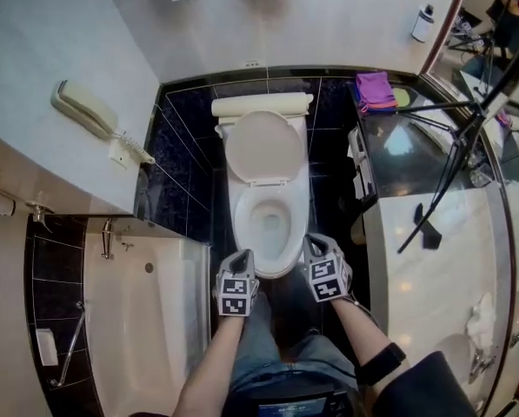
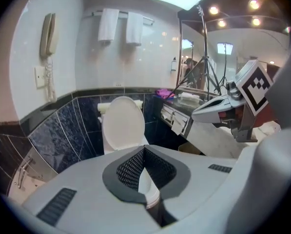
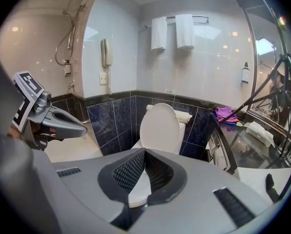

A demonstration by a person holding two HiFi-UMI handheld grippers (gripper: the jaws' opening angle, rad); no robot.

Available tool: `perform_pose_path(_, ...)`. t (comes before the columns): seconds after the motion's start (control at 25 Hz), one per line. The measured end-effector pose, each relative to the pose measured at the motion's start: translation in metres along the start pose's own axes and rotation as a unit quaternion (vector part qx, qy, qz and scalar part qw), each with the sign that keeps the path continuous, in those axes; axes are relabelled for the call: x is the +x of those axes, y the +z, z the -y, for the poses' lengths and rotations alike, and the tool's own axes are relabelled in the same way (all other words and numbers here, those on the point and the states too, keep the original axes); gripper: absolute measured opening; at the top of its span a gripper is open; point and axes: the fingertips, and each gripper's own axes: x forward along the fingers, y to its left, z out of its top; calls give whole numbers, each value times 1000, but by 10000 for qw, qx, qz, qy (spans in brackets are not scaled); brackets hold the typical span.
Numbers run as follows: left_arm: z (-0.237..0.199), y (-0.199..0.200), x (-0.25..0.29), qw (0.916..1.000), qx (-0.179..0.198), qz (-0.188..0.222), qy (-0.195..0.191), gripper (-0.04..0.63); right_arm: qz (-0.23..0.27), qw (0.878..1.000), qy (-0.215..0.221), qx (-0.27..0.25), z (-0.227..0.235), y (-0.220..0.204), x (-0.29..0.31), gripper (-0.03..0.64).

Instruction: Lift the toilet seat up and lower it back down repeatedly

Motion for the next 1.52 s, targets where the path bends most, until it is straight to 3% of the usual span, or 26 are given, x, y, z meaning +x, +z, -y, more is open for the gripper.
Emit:
perform_pose_path(0.2,-4,52,-40,9990,109,435,79,-8,227,9997,56,76,9,44,-50,18)
perform_pose_path(0.64,12,114,-113,9941,11,1083,-88,-8,614,9978,-18,254,24,71,-119,18)
perform_pose_path(1.08,32,111,-147,9911,115,1325,-68,-9,571,9983,-72,96,9,50,-155,19)
perform_pose_path(1.52,27,95,-152,9907,29,1354,115,-8,465,9988,-115,30,3,35,-152,20)
